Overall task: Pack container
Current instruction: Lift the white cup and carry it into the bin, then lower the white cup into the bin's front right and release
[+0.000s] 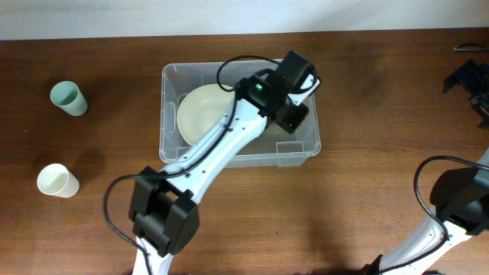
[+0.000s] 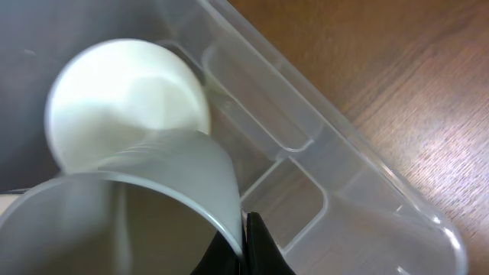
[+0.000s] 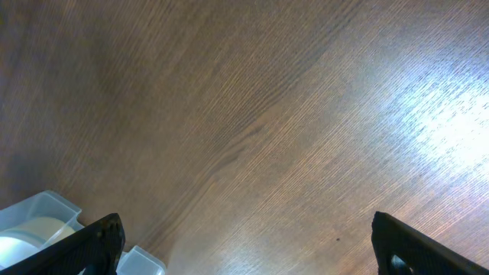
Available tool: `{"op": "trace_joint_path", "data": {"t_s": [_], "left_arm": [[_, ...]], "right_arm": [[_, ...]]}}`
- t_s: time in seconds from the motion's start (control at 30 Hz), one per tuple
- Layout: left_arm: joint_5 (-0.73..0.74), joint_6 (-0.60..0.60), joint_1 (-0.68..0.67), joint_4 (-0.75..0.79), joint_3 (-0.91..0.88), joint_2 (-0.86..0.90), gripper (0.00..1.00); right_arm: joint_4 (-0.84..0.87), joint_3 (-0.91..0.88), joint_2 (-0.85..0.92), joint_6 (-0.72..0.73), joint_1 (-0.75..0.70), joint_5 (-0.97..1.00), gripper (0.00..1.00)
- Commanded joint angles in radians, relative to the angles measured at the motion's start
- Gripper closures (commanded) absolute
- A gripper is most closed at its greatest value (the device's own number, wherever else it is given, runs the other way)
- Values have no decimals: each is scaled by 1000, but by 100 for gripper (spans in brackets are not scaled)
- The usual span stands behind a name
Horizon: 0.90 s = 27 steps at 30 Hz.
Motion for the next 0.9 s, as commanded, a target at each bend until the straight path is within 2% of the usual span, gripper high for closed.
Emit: {"op": "trace_joint_path", "data": {"t_s": [0.0, 0.17, 0.87], "left_arm": [[10, 20, -10, -3, 7, 31, 99], [94, 20, -13, -25, 6, 58, 99], [94, 36, -11, -44, 5, 131, 99]], "right_arm": [[-2, 0, -4, -7, 3, -2, 1], [-2, 0, -4, -8, 3, -2, 1], [-2, 0, -4, -7, 3, -2, 1]]}}
